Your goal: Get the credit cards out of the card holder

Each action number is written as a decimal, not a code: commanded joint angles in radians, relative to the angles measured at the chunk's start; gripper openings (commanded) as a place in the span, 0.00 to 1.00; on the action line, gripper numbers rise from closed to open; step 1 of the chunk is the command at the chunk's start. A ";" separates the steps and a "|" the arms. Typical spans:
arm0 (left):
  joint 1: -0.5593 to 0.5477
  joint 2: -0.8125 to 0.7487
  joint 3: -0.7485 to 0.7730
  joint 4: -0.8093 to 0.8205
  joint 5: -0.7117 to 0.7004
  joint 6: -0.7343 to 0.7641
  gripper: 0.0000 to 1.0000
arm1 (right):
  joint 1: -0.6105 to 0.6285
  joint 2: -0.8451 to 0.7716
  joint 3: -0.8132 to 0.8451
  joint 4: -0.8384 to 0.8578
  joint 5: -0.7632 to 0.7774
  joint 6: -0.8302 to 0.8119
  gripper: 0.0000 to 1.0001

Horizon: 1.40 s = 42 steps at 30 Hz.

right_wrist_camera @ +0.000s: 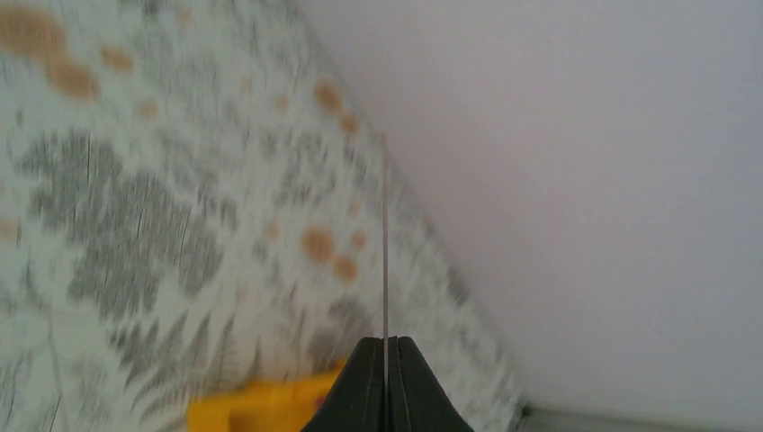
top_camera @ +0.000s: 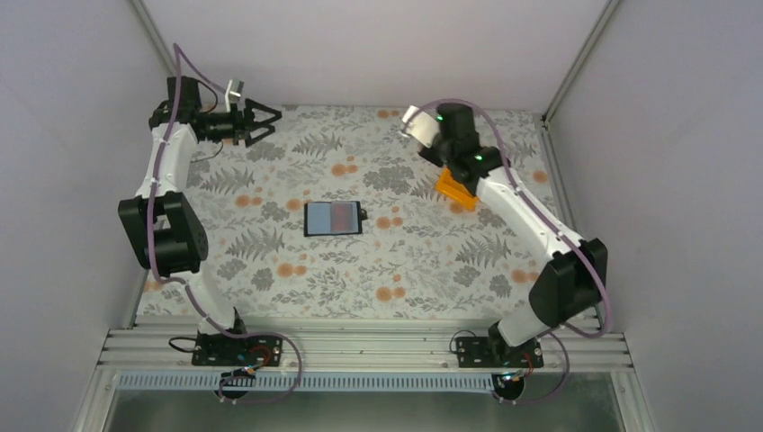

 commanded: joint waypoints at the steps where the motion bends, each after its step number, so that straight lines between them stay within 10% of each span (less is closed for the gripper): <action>1: -0.003 0.046 -0.002 -0.273 -0.038 0.382 1.00 | -0.149 -0.087 -0.159 -0.035 -0.212 0.050 0.04; 10: -0.011 -0.101 -0.293 -0.086 -0.386 0.523 1.00 | -0.450 -0.020 -0.250 0.116 -0.347 -0.039 0.04; 19: -0.058 -0.232 -0.430 0.042 -0.700 0.561 1.00 | -0.468 -0.006 -0.311 0.178 -0.344 -0.175 0.04; 42: -0.095 -0.223 -0.431 0.035 -0.723 0.573 1.00 | -0.465 0.241 -0.284 0.272 -0.235 -0.266 0.04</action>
